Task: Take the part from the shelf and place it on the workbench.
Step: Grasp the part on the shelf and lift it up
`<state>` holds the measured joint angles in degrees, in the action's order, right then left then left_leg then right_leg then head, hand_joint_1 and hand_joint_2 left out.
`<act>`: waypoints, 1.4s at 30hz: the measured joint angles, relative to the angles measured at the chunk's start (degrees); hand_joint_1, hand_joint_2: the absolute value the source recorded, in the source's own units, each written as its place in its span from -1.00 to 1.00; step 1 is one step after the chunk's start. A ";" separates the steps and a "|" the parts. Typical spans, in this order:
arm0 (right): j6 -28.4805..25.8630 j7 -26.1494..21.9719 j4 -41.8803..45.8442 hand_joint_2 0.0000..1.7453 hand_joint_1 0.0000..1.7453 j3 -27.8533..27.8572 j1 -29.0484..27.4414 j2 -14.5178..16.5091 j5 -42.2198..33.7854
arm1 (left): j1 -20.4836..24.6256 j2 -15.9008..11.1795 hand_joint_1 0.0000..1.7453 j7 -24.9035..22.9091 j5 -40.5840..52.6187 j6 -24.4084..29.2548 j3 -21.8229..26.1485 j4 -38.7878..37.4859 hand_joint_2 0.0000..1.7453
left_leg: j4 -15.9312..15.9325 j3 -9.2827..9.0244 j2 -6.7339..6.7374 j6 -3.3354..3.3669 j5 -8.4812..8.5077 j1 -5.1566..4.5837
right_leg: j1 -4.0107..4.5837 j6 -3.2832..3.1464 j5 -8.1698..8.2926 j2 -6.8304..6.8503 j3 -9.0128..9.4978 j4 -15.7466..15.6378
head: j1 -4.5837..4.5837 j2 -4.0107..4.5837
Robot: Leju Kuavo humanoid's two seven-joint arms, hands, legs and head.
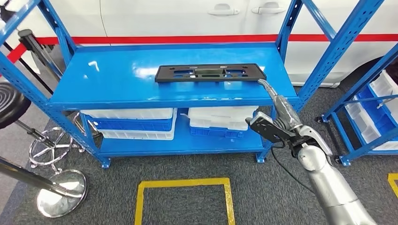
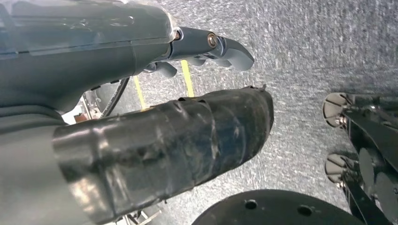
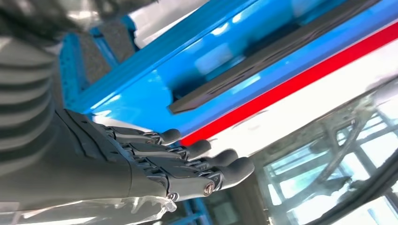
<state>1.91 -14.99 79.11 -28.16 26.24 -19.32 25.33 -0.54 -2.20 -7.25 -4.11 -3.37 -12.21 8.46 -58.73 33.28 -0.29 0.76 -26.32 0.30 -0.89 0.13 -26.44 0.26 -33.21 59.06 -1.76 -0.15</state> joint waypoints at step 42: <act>-2.06 0.57 -4.15 1.00 -1.00 -6.09 2.72 3.02 4.45 | -0.19 0.81 -1.00 0.98 -0.34 -0.69 -1.14 -0.04 -1.00 | 0.87 -0.95 -0.02 1.54 0.19 0.34 | -0.12 1.19 -1.98 -0.15 -4.81 9.16 | 0.08 0.00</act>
<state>-0.15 -14.43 74.95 -34.25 28.96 -16.31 29.79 -0.72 -1.38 -6.26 -4.46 -4.07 -13.35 8.41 -57.86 32.34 -0.31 2.29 -26.12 0.64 -1.01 1.31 -28.42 0.12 -38.03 68.22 -1.68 -0.15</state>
